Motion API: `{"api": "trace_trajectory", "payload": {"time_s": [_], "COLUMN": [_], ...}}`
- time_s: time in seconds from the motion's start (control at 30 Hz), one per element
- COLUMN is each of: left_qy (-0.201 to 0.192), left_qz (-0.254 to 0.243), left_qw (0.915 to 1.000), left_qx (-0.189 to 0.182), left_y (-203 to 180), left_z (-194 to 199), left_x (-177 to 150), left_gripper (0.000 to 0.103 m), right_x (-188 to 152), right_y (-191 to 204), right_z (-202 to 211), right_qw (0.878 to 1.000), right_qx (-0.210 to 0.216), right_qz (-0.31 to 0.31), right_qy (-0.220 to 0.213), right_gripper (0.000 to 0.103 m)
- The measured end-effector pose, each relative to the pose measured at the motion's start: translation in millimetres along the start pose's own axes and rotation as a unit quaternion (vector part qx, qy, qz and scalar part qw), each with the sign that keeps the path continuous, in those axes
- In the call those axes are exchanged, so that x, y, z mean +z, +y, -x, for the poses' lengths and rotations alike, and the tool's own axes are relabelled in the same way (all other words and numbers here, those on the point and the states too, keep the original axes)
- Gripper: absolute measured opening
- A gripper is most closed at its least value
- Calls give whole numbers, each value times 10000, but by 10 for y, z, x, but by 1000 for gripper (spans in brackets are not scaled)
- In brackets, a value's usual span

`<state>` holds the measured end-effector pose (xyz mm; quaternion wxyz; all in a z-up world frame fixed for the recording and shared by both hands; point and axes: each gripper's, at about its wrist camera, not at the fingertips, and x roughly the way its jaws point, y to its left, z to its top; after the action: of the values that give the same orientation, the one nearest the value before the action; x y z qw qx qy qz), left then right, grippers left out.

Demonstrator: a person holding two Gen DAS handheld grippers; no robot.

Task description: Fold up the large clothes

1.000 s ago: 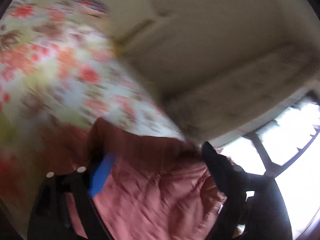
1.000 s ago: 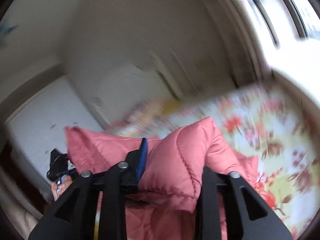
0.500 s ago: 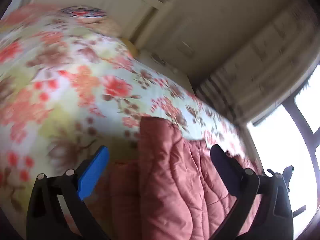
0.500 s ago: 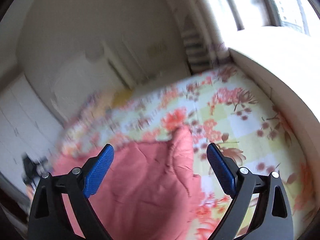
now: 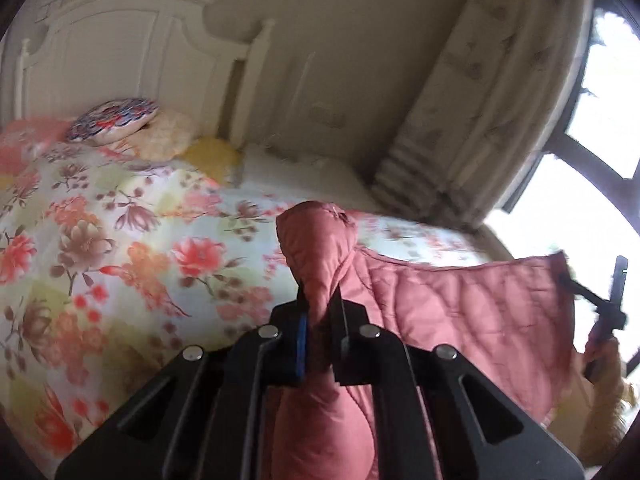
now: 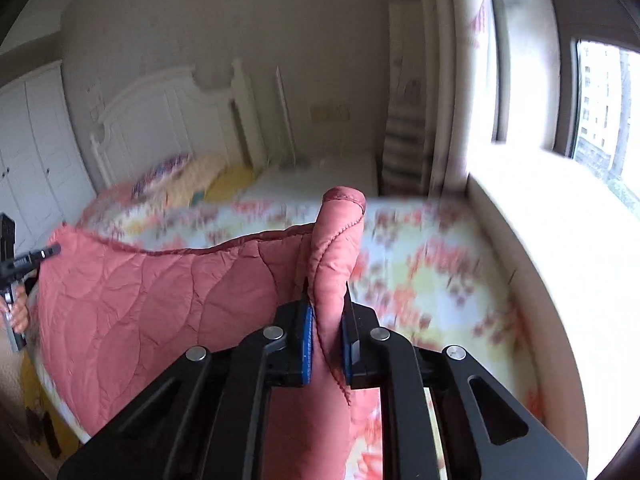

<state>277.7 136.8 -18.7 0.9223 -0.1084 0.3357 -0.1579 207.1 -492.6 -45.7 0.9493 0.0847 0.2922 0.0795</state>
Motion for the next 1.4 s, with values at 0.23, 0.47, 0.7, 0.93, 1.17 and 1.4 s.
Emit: {"api": "trace_trajectory", "payload": {"time_s": [0.23, 0.47, 0.7, 0.93, 1.17, 1.4], "left_qy": [1091, -559, -944, 263, 1231, 1213], "left_qz": [444, 357, -1377, -2279, -1572, -1398], "left_qw": [9892, 9856, 9686, 9547, 9717, 9767], "left_qx": [877, 1555, 1843, 1897, 1259, 1089], "left_y": [350, 57, -1435, -1597, -1143, -1064], "left_z": [-991, 39, -46, -1050, -1646, -1630], "left_x": [-410, -17, 86, -448, -591, -600], "left_gripper": [20, 92, 101, 101, 101, 101], "right_x": [-594, -258, 319, -141, -460, -472], "right_y": [-263, -418, 1030, 1810, 1420, 1333], "right_z": [-1368, -610, -346, -1206, -1926, -1916], "right_qw": [9828, 9891, 9990, 9790, 9786, 9812], "right_qx": [-588, -817, -63, -251, -130, 115], "right_qz": [-532, -984, 430, 1829, 1254, 1036], "right_qy": [1666, 733, -72, 866, 1629, 1623], "right_gripper": [16, 86, 87, 87, 88, 89]}}
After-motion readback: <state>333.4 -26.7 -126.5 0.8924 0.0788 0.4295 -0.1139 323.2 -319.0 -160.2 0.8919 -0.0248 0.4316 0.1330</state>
